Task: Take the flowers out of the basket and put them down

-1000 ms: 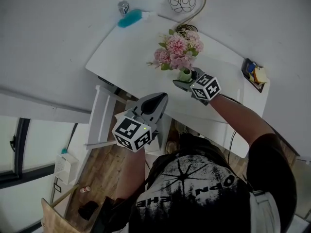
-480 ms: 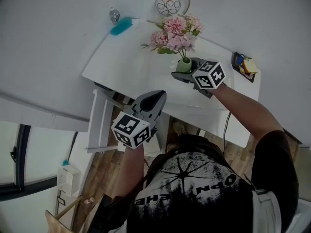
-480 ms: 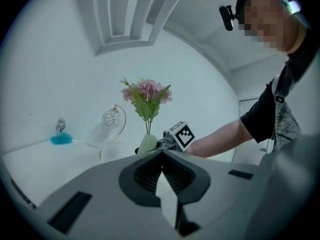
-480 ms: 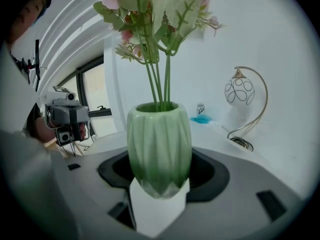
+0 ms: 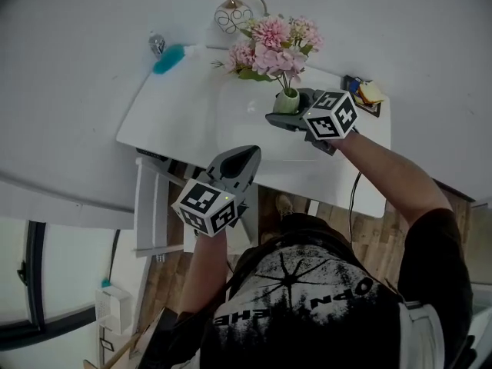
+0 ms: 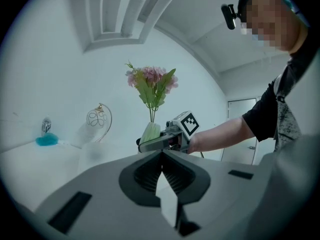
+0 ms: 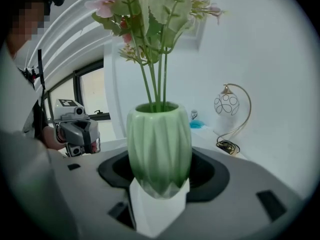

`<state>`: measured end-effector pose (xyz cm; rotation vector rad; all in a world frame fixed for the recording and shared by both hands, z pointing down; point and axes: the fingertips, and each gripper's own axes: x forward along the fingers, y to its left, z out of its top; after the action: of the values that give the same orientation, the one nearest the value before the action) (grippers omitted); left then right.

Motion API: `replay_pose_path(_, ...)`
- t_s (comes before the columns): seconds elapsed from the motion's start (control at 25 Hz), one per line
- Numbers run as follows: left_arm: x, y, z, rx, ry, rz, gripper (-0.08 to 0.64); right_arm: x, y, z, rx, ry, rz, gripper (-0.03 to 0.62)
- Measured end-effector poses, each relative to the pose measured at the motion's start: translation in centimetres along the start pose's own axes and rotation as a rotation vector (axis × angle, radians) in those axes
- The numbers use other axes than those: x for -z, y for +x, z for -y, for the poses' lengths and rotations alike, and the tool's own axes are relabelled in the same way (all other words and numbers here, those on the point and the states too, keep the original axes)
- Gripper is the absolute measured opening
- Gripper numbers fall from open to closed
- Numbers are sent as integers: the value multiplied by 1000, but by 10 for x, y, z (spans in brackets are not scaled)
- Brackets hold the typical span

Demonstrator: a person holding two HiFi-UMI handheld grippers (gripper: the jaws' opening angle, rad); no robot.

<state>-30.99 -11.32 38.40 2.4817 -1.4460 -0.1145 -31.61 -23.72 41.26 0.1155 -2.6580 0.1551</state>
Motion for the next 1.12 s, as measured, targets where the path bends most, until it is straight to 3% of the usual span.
replay_pose_path(0.2, 3, 20, 3, 59, 1, -10, 12, 4, -17, 9, 31, 18, -7, 282)
replay_pose_path(0.64, -2, 98, 80, 204, 39, -16, 12, 24, -151, 50, 165, 76, 35, 282)
replay_pose_path(1.12, -3, 179, 162, 298, 50, -26, 12, 81, -256, 97, 252, 127, 23, 282)
